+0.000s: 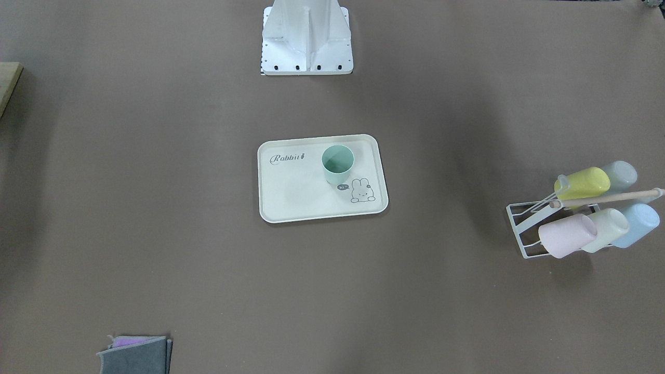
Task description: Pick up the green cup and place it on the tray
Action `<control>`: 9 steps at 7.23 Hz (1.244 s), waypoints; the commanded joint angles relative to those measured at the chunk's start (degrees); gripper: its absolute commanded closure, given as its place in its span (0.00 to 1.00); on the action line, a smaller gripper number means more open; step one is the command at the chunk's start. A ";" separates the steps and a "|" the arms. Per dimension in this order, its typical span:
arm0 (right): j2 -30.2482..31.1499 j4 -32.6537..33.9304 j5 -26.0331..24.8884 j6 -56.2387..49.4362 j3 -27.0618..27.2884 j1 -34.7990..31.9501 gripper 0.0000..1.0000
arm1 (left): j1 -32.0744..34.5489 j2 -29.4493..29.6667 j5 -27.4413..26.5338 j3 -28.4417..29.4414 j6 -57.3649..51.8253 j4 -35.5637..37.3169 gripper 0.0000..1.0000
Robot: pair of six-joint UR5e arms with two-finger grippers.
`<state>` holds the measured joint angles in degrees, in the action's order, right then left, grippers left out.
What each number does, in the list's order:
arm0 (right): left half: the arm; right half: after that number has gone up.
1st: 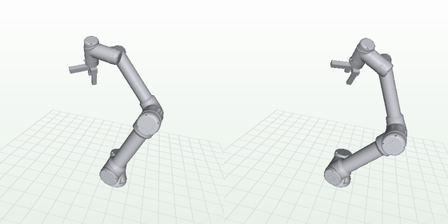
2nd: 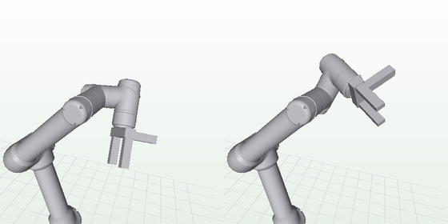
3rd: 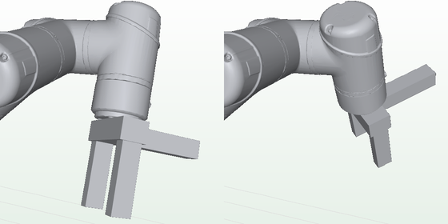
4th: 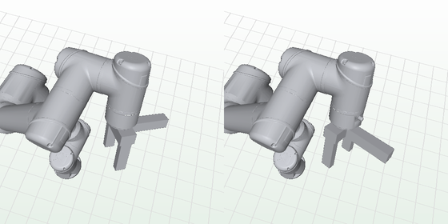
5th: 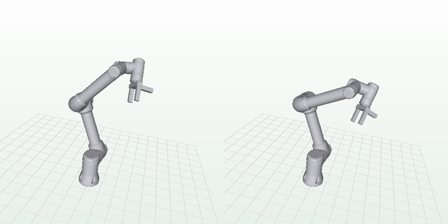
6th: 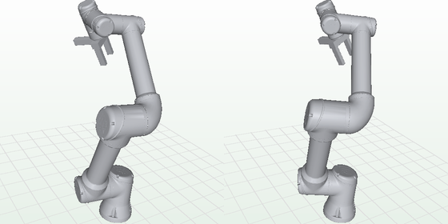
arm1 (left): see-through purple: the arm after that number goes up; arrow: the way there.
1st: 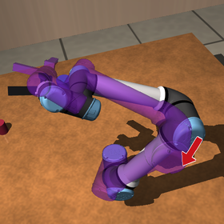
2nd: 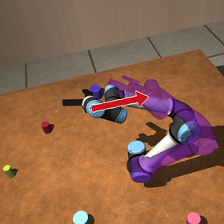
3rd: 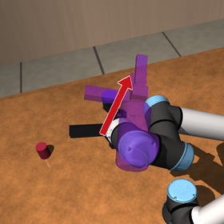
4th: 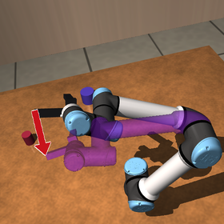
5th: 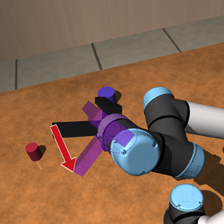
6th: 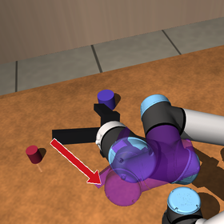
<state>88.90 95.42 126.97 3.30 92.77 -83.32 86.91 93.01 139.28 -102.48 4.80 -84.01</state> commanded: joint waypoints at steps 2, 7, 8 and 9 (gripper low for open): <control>-0.39 0.03 2.93 2.65 0.04 0.00 0.00 | 5.35 -11.42 0.73 0.00 -13.77 0.51 0.01; -1.27 -0.50 4.07 5.40 -0.57 0.00 0.00 | 7.40 -13.99 -0.32 -0.09 -14.91 0.86 0.01; -1.27 -0.50 3.99 5.40 -0.57 0.00 0.00 | 7.40 -13.91 -0.24 0.09 -14.82 0.86 0.01; -1.27 -0.50 3.99 6.70 -0.57 0.00 0.00 | 7.48 -13.91 -0.15 0.00 -14.82 0.60 0.01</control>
<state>87.66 94.92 130.98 8.99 92.25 -83.32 94.33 79.09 139.05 -102.51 -10.08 -83.25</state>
